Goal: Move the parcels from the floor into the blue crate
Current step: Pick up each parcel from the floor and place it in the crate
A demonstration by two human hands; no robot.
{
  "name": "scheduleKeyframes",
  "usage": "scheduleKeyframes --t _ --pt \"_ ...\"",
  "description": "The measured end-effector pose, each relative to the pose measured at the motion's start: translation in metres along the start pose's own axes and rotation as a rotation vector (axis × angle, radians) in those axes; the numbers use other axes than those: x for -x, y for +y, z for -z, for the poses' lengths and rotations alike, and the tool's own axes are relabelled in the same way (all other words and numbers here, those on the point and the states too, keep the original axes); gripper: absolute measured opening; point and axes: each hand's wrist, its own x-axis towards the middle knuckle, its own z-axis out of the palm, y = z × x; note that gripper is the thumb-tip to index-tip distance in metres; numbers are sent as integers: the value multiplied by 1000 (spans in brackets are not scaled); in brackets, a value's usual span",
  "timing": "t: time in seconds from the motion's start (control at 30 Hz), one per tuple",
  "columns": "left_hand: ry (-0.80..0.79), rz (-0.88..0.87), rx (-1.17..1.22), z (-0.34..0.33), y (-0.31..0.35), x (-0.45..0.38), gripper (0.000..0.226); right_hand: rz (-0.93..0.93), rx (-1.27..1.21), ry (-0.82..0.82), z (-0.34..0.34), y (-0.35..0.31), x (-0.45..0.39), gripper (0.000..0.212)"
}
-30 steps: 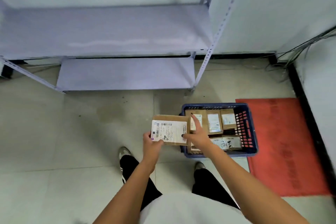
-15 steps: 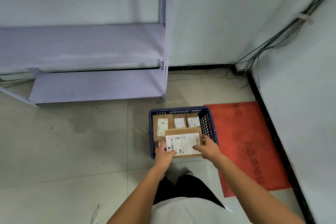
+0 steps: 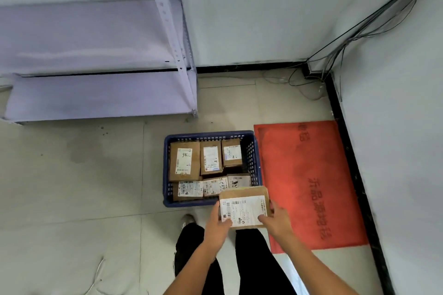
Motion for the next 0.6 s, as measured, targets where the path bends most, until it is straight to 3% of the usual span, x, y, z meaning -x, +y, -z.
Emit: scheduleKeyframes --t 0.2,0.3,0.4,0.6 --pt "74 212 102 -39 -10 -113 62 -97 5 -37 -14 33 -107 72" --pt "89 188 151 -45 4 -184 59 -88 11 -8 -22 12 -158 66" --pt "138 136 121 -45 -6 -269 60 -51 61 -1 -45 13 -227 74" --pt "96 247 2 -41 -52 -368 59 -74 173 -14 -92 60 -313 89"
